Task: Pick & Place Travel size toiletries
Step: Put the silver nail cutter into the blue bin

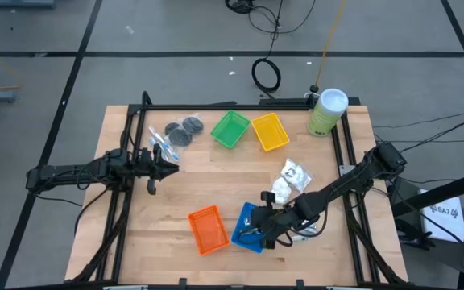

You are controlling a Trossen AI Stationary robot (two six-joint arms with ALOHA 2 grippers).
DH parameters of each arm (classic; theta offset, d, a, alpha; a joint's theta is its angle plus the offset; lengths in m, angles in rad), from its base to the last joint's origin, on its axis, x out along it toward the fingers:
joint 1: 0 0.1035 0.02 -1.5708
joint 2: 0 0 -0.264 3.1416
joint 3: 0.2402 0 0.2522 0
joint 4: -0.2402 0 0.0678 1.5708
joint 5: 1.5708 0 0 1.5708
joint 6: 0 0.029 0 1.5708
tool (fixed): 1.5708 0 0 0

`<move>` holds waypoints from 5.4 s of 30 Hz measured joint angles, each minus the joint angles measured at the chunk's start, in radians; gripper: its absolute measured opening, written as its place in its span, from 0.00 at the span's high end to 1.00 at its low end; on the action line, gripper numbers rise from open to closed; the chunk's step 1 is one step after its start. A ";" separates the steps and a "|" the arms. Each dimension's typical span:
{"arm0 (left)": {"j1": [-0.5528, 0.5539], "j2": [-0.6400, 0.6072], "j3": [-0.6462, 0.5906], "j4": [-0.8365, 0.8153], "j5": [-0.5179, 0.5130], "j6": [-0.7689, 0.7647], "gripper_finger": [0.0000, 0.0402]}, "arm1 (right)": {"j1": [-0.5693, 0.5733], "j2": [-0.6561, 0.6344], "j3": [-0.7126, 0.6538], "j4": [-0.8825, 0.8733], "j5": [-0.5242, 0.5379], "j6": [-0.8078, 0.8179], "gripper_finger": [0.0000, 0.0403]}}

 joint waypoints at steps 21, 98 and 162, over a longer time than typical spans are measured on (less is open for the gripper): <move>0.000 0.000 0.000 0.000 0.000 0.000 0.89 | -0.002 0.000 -0.001 0.017 -0.002 -0.052 0.76; 0.000 0.000 0.000 0.000 0.000 0.000 0.89 | 0.367 -0.057 -0.350 -0.227 -0.158 0.448 0.89; 0.000 0.000 0.000 0.000 0.000 0.000 0.89 | 0.017 -0.231 -0.351 0.451 0.113 -0.048 0.88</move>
